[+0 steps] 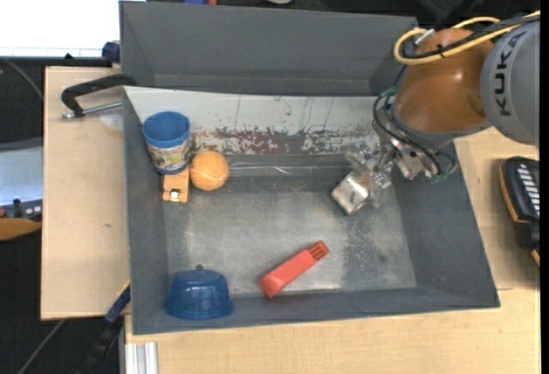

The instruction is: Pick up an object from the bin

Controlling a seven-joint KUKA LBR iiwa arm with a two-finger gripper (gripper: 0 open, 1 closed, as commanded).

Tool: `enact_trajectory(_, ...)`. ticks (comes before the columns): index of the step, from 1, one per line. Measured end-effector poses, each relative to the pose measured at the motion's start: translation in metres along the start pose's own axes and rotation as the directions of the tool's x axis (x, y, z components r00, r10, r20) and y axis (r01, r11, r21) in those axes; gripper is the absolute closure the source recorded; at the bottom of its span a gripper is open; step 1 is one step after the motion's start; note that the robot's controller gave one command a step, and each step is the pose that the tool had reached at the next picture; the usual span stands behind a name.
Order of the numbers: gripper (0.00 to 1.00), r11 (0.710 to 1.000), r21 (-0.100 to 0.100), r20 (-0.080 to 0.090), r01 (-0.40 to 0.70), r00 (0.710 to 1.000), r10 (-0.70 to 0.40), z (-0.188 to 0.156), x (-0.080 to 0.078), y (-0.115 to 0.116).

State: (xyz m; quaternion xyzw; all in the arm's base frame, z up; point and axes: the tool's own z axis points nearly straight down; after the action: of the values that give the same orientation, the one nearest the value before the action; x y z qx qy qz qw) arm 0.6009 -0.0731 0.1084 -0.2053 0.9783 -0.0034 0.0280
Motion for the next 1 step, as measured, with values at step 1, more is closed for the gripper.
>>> enact_trajectory(1, 1.00, 1.000, 0.000, 0.000, 0.000, 1.000, 0.000, 0.0000, 0.0000, 0.0000)
